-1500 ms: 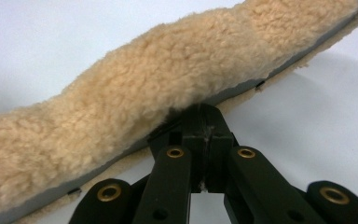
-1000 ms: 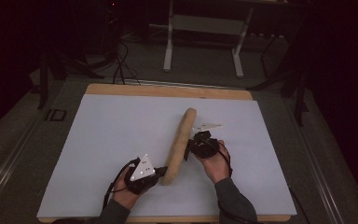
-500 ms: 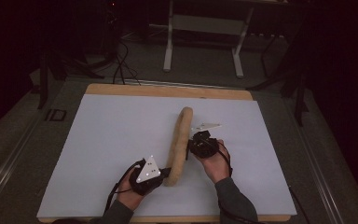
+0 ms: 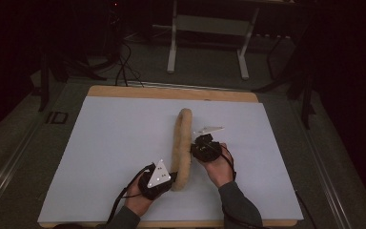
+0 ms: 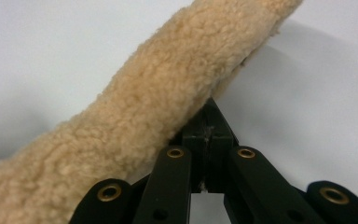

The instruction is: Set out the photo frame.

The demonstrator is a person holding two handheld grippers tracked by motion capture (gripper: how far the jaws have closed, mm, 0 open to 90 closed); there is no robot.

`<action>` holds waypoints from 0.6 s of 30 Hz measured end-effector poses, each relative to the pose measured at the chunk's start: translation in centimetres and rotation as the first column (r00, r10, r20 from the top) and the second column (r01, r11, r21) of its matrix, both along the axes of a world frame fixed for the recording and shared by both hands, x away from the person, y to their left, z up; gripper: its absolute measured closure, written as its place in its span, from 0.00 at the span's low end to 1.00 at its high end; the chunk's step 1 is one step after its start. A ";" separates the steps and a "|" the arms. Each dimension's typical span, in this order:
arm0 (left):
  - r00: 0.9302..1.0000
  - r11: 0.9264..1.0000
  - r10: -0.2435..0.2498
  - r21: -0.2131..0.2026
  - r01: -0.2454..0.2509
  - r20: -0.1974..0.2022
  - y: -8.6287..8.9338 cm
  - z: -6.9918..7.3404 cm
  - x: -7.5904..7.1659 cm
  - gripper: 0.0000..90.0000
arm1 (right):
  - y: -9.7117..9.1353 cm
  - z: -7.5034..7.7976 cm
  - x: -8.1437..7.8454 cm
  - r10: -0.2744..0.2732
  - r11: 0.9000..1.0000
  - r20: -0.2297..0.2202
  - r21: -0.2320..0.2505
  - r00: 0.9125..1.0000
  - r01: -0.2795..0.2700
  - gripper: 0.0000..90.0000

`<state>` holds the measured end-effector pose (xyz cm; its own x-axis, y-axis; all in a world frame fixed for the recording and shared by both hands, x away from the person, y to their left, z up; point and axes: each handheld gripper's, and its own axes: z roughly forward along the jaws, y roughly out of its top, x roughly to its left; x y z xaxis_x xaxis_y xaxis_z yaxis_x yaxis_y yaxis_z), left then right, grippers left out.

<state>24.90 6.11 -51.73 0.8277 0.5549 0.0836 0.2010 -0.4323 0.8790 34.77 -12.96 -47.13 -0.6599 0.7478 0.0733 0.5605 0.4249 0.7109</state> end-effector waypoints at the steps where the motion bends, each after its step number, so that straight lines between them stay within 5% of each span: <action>1: 1.000 1.000 0.001 -0.002 -0.001 0.000 -0.1 0.0 0.0 1.00 | 0.0 0.0 0.0 0.002 1.000 -0.004 0.000 1.000 -0.002 1.00; 18: 1.000 1.000 -0.015 -0.005 0.015 -0.006 -1.2 -0.3 -0.3 1.00 | 0.0 -0.1 0.2 0.005 1.000 -0.018 0.001 1.000 -0.005 0.96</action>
